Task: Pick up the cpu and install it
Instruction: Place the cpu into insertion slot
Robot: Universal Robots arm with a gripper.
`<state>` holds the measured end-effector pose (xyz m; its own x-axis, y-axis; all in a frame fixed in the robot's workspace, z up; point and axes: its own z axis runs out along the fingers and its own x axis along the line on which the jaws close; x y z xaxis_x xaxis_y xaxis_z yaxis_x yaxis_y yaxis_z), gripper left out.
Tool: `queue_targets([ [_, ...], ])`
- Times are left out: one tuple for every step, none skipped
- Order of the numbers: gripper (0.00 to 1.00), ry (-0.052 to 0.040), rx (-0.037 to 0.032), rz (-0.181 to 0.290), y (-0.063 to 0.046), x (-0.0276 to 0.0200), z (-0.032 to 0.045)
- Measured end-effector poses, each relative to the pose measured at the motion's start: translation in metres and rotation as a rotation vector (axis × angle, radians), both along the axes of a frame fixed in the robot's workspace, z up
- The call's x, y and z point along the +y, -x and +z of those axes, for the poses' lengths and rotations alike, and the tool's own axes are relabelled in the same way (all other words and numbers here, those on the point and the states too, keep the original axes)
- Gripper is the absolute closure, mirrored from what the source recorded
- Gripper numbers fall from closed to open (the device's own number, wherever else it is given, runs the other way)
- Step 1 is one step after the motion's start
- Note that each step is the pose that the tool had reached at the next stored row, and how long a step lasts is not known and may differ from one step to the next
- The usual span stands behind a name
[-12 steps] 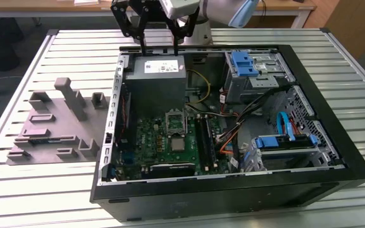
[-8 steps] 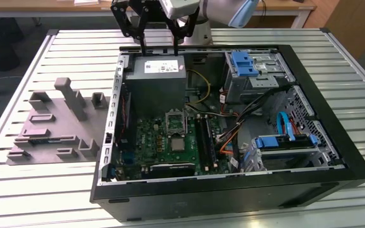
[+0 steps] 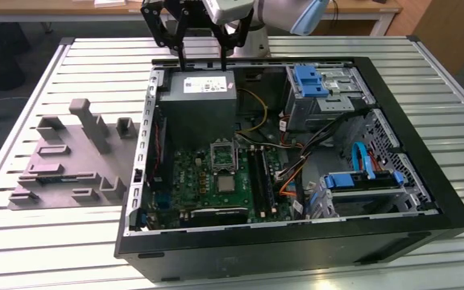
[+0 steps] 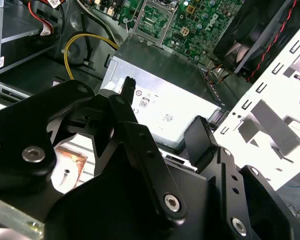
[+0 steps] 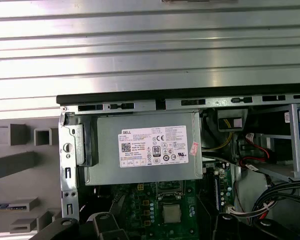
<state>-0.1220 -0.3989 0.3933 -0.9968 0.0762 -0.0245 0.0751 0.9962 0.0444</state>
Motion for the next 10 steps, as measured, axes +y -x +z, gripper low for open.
queue_targets([
  [0.34,0.0,0.0,0.0,0.0,0.0,0.0],
  [0.34,0.0001,0.0,0.0,0.0,0.0,0.0],
  [0.34,0.0,0.0,0.0,0.0,0.0,0.0],
  [0.35,0.0,0.0,0.0,0.0,0.0,0.0],
  [0.35,0.0,0.0,0.0,0.0,0.0,0.0],
  [0.42,0.0,0.0,0.0,0.0,0.0,0.0],
  [0.47,0.0,0.0,0.0,0.0,0.0,0.0],
  [0.53,0.0,0.0,0.0,0.0,0.0,0.0],
  [0.53,0.0,0.0,0.0,0.0,0.0,0.0],
  [0.59,0.0,0.0,0.0,0.0,0.0,0.0],
])
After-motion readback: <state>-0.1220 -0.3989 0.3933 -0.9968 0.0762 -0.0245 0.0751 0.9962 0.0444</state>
